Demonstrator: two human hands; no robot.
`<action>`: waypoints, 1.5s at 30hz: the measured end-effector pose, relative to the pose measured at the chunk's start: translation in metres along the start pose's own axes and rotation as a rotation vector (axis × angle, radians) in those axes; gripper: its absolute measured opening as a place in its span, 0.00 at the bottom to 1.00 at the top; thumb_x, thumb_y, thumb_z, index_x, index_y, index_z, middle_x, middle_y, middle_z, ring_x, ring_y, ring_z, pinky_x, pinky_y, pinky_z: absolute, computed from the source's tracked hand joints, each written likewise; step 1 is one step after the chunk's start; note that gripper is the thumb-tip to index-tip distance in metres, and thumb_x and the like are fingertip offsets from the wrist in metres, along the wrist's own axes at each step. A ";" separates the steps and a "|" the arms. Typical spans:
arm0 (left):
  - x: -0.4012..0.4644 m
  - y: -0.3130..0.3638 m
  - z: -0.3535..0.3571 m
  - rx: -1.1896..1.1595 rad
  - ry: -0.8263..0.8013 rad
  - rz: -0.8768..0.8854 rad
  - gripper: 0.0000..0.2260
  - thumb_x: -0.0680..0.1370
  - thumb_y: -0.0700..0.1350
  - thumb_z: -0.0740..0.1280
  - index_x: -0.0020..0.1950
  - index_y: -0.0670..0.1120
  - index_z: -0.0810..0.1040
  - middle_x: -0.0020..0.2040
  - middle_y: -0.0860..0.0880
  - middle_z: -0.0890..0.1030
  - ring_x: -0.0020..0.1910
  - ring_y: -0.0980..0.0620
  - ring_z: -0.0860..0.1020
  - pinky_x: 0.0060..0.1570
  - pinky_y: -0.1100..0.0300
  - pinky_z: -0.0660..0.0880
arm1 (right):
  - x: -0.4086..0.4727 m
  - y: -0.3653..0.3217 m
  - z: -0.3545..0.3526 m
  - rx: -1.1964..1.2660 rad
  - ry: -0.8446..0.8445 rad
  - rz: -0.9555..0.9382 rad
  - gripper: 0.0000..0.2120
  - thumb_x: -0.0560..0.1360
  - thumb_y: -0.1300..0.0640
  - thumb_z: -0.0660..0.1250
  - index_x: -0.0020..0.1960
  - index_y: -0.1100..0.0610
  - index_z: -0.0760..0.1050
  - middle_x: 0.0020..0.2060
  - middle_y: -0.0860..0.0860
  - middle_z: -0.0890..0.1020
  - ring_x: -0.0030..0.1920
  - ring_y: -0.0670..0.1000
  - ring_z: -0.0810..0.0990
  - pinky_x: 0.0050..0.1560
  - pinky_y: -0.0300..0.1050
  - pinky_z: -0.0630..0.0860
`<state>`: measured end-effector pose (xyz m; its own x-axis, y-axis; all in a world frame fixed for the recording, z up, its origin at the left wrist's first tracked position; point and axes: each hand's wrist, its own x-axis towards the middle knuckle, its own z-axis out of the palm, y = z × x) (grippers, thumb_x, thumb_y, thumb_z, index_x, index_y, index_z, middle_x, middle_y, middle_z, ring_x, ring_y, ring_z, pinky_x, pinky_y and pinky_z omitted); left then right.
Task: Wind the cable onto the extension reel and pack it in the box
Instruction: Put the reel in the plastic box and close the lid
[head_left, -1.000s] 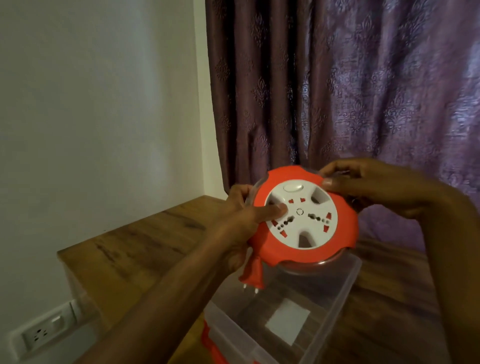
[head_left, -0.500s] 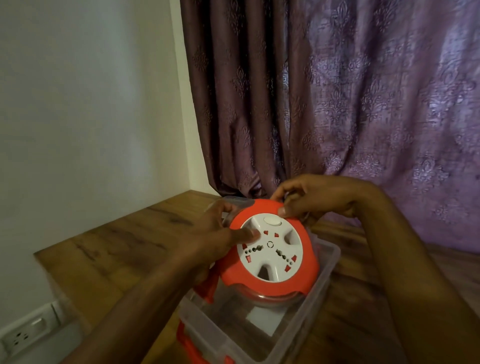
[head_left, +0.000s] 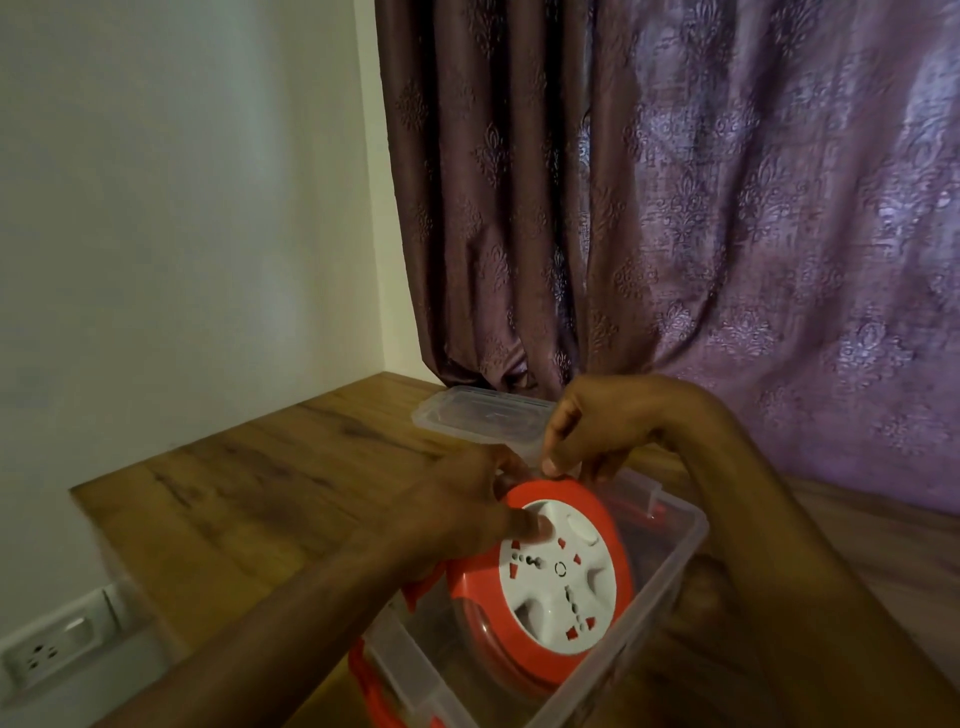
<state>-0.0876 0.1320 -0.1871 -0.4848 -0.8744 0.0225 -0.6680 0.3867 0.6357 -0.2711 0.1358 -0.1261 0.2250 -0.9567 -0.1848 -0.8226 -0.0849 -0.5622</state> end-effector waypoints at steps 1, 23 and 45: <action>0.001 -0.001 0.000 0.012 0.002 0.011 0.25 0.71 0.55 0.76 0.65 0.57 0.72 0.42 0.60 0.75 0.35 0.62 0.75 0.26 0.73 0.68 | 0.001 -0.001 0.001 -0.006 0.005 0.010 0.05 0.71 0.61 0.73 0.47 0.58 0.84 0.38 0.51 0.85 0.40 0.54 0.83 0.46 0.50 0.81; 0.005 -0.014 0.002 0.830 0.157 0.323 0.23 0.81 0.55 0.60 0.75 0.51 0.64 0.72 0.47 0.70 0.72 0.45 0.67 0.71 0.51 0.60 | 0.015 -0.005 0.014 -0.176 0.059 -0.051 0.14 0.70 0.59 0.73 0.55 0.50 0.81 0.49 0.47 0.84 0.51 0.49 0.82 0.54 0.49 0.80; 0.048 -0.044 -0.054 0.305 0.013 0.336 0.22 0.84 0.48 0.58 0.78 0.50 0.60 0.78 0.51 0.62 0.73 0.57 0.62 0.61 0.79 0.53 | 0.013 0.003 0.002 -0.162 0.191 -0.115 0.14 0.72 0.62 0.71 0.57 0.54 0.81 0.51 0.49 0.84 0.52 0.47 0.82 0.58 0.47 0.77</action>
<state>-0.0509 0.0572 -0.1726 -0.6975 -0.6881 0.2000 -0.6113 0.7170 0.3351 -0.2692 0.1238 -0.1321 0.2314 -0.9722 0.0367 -0.8736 -0.2242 -0.4320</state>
